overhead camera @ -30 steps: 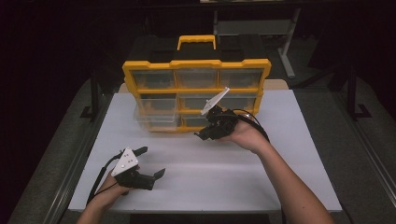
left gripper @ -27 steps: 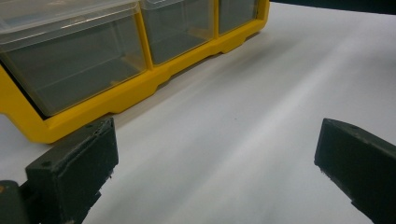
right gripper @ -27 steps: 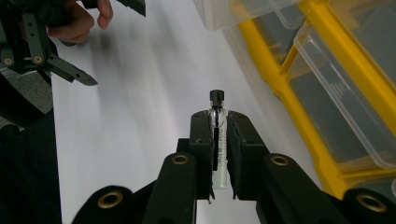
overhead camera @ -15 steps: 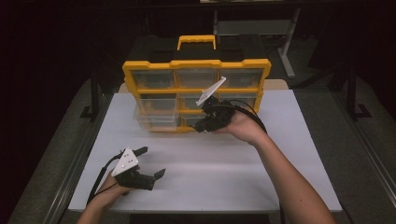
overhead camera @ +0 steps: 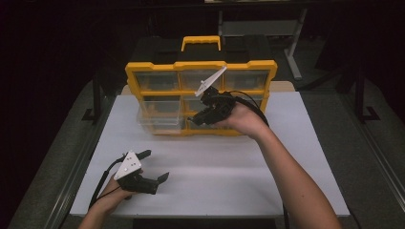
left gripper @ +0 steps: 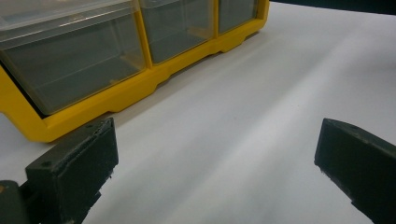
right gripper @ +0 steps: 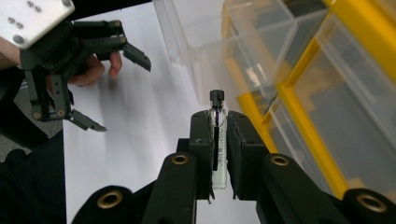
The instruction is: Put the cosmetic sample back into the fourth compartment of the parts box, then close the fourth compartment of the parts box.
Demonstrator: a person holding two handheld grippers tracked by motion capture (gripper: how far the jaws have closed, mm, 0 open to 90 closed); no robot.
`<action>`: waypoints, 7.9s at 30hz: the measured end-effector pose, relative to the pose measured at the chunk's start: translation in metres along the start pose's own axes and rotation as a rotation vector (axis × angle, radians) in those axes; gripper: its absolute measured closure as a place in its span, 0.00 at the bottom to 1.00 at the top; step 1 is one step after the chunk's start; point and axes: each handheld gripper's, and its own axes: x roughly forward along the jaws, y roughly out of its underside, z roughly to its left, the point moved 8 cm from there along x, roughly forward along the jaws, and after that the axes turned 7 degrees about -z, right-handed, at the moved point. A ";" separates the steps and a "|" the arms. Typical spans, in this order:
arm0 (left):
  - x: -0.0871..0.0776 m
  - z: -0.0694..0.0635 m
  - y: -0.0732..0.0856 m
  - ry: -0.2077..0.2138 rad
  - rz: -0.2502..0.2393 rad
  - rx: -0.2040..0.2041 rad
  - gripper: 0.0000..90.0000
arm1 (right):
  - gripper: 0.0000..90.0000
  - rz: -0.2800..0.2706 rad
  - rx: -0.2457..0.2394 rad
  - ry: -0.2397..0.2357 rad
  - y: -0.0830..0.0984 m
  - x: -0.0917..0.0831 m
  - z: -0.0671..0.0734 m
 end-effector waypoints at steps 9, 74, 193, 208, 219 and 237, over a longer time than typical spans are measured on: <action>-0.001 0.001 0.000 0.000 0.006 0.002 0.00 | 0.88 -0.009 -0.019 0.016 -0.019 -0.004 -0.001; -0.002 0.001 -0.003 0.005 -0.010 -0.011 0.00 | 0.89 0.010 -0.050 -0.009 -0.070 0.060 -0.005; -0.001 -0.001 -0.001 0.009 0.002 -0.005 0.00 | 0.94 -0.121 0.048 0.144 -0.050 0.060 -0.018; 0.000 -0.002 0.000 0.014 0.013 0.004 0.00 | 0.72 -0.147 0.057 0.102 -0.010 0.038 -0.011; 0.001 -0.004 0.001 0.017 0.018 -0.006 0.00 | 0.53 -0.161 0.071 0.094 0.022 0.025 -0.005; 0.000 -0.003 0.002 0.015 0.022 -0.002 0.00 | 0.22 -0.202 0.138 0.115 0.080 0.011 0.000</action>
